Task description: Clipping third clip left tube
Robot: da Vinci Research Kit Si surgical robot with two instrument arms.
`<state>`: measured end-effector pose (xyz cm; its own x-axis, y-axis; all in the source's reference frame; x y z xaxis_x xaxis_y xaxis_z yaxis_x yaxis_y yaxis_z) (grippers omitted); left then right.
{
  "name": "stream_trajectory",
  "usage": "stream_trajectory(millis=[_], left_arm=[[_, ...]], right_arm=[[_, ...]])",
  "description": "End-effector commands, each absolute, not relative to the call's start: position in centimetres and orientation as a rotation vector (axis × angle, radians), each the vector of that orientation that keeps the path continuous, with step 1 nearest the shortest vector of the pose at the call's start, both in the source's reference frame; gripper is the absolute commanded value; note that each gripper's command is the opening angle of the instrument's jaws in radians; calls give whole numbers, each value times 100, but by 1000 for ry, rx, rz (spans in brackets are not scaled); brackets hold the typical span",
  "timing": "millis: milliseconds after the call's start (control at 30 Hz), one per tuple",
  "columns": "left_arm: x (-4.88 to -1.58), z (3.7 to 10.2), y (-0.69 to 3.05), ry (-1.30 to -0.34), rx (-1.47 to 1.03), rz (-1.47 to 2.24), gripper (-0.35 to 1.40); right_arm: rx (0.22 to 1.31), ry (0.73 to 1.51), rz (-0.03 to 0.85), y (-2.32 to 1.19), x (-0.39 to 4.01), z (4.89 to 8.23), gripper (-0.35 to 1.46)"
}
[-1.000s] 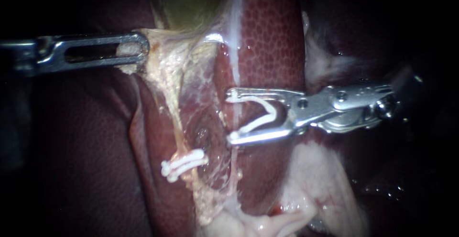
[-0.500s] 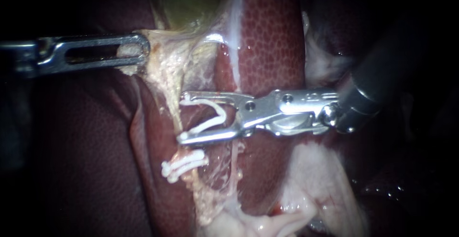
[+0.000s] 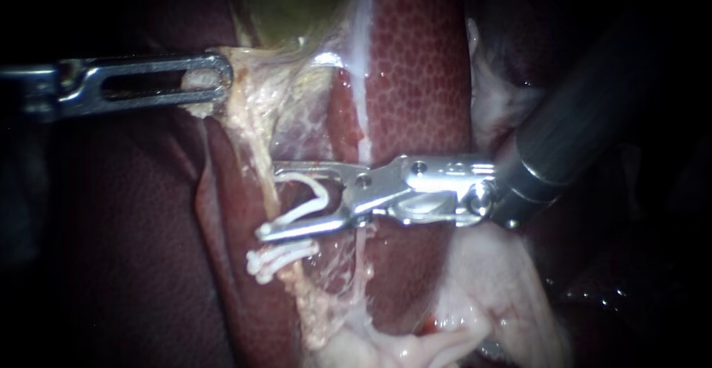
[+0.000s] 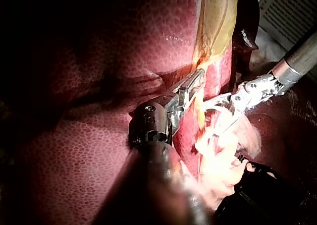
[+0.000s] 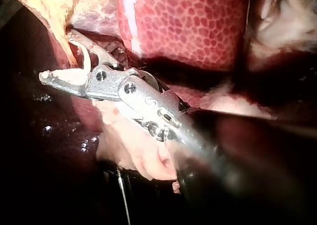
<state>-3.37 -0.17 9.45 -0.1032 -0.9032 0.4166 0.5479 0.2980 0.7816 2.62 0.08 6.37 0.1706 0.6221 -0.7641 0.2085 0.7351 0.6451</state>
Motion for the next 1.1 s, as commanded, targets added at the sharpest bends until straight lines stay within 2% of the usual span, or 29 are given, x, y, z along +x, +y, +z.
stream_trajectory(millis=[33,400,700,1100], left_arm=[[-337,945,-17,-1102,418,-1283,-21],[-337,945,-17,-1102,417,-1283,-21],[-339,946,-18,-1102,415,-1283,-21],[-340,947,-19,-1103,414,-1283,-21]], right_arm=[[758,1413,346,8,265,636,60],[862,1485,398,13,280,637,60],[873,1524,425,24,285,634,60],[887,1521,429,25,285,637,57]])
